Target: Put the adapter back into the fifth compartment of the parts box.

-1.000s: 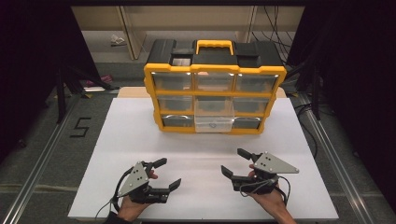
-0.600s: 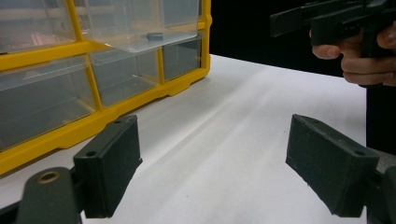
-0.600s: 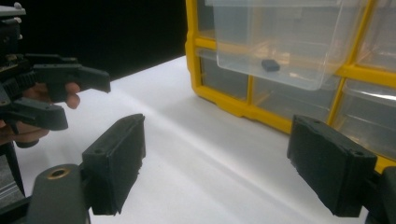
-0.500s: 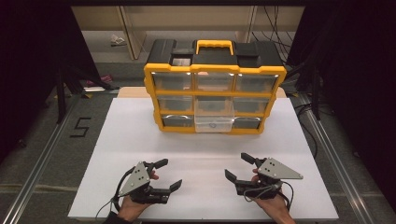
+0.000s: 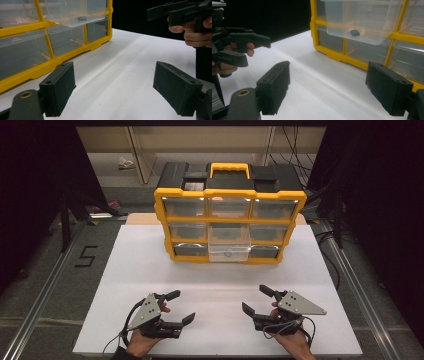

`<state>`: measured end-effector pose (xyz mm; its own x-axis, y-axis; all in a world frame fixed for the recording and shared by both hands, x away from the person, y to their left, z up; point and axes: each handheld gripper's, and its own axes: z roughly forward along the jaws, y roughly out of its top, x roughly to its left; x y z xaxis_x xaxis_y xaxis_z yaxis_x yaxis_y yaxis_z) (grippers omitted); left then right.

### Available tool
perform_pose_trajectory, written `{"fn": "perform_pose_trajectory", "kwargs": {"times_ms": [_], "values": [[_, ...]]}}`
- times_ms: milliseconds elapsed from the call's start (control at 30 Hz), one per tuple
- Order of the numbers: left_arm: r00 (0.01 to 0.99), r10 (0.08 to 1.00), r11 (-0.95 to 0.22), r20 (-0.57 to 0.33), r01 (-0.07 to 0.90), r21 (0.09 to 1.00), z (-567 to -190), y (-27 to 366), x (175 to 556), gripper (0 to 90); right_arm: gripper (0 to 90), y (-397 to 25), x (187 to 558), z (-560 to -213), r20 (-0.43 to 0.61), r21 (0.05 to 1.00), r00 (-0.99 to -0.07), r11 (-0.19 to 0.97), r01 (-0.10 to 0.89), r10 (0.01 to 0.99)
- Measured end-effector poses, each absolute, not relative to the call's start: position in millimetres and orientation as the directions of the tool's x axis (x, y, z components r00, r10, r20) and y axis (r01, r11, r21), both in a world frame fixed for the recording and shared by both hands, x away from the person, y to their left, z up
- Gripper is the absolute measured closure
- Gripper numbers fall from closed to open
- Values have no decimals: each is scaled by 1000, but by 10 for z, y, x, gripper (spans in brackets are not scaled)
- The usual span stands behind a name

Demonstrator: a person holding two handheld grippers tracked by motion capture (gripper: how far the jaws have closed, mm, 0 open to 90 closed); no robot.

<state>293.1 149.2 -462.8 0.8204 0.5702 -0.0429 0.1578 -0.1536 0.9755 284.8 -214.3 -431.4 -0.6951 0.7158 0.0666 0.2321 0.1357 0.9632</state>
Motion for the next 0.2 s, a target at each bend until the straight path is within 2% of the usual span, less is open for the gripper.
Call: {"fn": "perform_pose_trajectory", "kwargs": {"times_ms": [200], "values": [[821, 570, -154, -42, 156, 976, -4628, 1493, 2931, 173, 206, -2159, 2883, -4354, 63, 959, -688, 147, 243, 723]]}}
